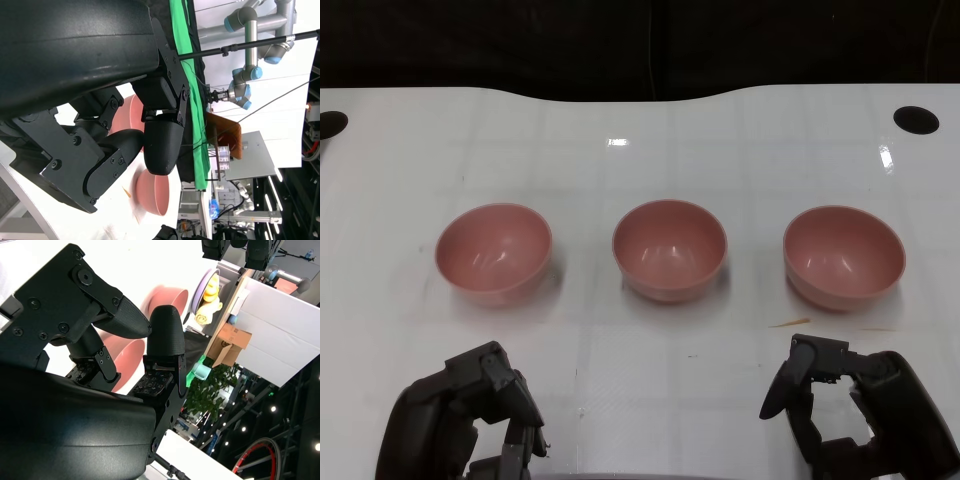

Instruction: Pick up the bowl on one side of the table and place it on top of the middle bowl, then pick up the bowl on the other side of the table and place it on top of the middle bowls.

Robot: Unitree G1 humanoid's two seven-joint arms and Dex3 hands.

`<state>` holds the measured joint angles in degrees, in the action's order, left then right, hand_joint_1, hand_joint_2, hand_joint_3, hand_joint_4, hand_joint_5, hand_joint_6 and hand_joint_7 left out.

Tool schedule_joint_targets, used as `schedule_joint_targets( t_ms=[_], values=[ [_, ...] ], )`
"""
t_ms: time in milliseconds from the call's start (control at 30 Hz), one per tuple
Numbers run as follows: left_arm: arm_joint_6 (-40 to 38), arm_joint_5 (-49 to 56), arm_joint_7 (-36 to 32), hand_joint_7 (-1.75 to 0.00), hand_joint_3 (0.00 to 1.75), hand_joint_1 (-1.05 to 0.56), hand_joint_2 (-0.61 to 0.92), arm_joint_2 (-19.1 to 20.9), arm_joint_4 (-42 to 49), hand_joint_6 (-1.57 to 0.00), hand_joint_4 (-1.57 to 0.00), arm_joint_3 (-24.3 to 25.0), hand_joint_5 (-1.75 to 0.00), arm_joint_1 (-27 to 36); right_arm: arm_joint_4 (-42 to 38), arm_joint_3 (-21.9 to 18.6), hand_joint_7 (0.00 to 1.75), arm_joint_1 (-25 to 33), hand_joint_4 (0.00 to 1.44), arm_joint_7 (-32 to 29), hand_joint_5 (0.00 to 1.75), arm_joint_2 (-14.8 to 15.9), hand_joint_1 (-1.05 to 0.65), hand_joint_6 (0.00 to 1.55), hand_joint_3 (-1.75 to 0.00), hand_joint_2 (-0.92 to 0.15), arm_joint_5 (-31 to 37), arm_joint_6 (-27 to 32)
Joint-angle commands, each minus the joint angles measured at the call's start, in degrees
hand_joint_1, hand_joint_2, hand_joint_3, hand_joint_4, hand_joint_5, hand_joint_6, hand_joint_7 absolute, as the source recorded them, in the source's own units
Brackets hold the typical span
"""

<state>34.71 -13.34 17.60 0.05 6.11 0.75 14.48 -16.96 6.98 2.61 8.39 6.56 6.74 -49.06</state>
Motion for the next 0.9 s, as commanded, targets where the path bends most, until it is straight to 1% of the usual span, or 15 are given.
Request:
schedule_joint_targets(
  t_ms=[33,300,500,600,633,667,700,733,767,833,867,900],
  values=[
    [0.34,-0.73,0.47,-1.45,1.45,-0.11,0.34,0.45,-0.02,-0.91,-0.94,0.57,-1.68,-0.06,1.02,-0.46,1.37,0.56,0.89,-0.35,1.75,0.71,-0.20,0.87,-1.42,-0.31,0.17,0.42],
    [0.13,0.00,0.07,-1.45,1.42,-0.13,0.36,0.45,-0.24,-0.91,-0.95,0.39,-1.67,0.25,0.72,-0.56,1.37,0.55,0.89,-0.29,1.75,0.95,-0.20,0.87,-1.41,-0.31,0.19,-0.07],
    [0.54,-0.48,0.61,-1.45,1.39,-0.14,0.38,0.54,0.11,-0.90,-0.94,0.46,-1.67,0.03,1.30,-0.54,1.35,0.68,0.88,-0.25,1.75,0.88,-0.20,0.87,-1.41,-0.32,0.20,0.97],
    [0.72,-0.48,0.60,-1.44,1.40,-0.12,0.38,0.41,0.24,-0.91,-0.95,0.42,-1.67,-0.18,1.15,-0.81,1.20,0.38,0.85,-0.43,1.69,0.83,-0.18,0.88,-1.37,-0.35,0.05,1.14],
    [0.86,-0.47,0.67,-1.44,1.40,-0.12,0.38,0.41,0.34,-0.92,-0.95,0.41,-1.67,-0.26,1.33,-0.92,1.08,0.40,0.84,-0.52,1.63,0.85,-0.18,0.89,-1.28,-0.40,0.14,1.48],
    [0.94,-0.41,0.64,-1.44,1.41,-0.11,0.38,0.38,0.37,-0.92,-0.95,0.39,-1.67,-0.27,1.63,-1.03,1.00,0.48,0.84,-0.56,1.58,0.88,-0.18,0.90,-1.22,-0.43,0.10,1.93],
    [0.90,-0.38,0.62,-1.44,1.42,-0.11,0.38,0.33,0.31,-0.92,-0.95,0.34,-1.67,-0.22,1.89,-1.13,0.89,0.52,0.83,-0.50,1.52,0.94,-0.18,0.91,-1.11,-0.48,-0.07,2.32],
    [0.87,-0.35,0.59,-1.44,1.42,-0.11,0.37,0.28,0.29,-0.92,-0.95,0.30,-1.67,-0.18,2.33,-1.22,0.73,0.62,0.80,-0.33,1.45,1.09,-0.20,0.90,-0.93,-0.56,-0.29,3.05],
    [0.95,-0.23,0.55,-1.44,1.43,-0.12,0.37,0.25,0.34,-0.92,-0.95,0.28,-1.67,-0.17,2.94,-1.30,0.63,0.77,0.78,-0.05,1.41,1.26,-0.22,0.89,-0.82,-0.61,-0.60,4.15],
    [1.54,-0.12,0.67,-1.44,1.43,-0.12,0.36,0.25,0.75,-0.92,-0.95,0.30,-1.67,-0.31,4.35,-1.46,0.51,0.99,0.73,0.54,1.33,1.69,-0.24,0.85,-0.70,-0.65,-1.18,6.86],
    [1.66,-0.14,0.67,-1.44,1.43,-0.11,0.37,0.23,0.86,-0.92,-0.95,0.31,-1.67,-0.35,5.20,-1.60,0.44,1.05,0.67,0.69,1.22,1.99,-0.27,0.78,-0.65,-0.64,-1.06,8.38],
    [1.67,-0.26,0.69,-1.44,1.43,-0.11,0.37,0.22,0.92,-0.92,-0.95,0.32,-1.66,-0.36,6.07,-1.72,0.40,1.08,0.64,0.87,1.15,2.35,-0.29,0.75,-0.63,-0.64,-0.83,9.91]
  ],
)
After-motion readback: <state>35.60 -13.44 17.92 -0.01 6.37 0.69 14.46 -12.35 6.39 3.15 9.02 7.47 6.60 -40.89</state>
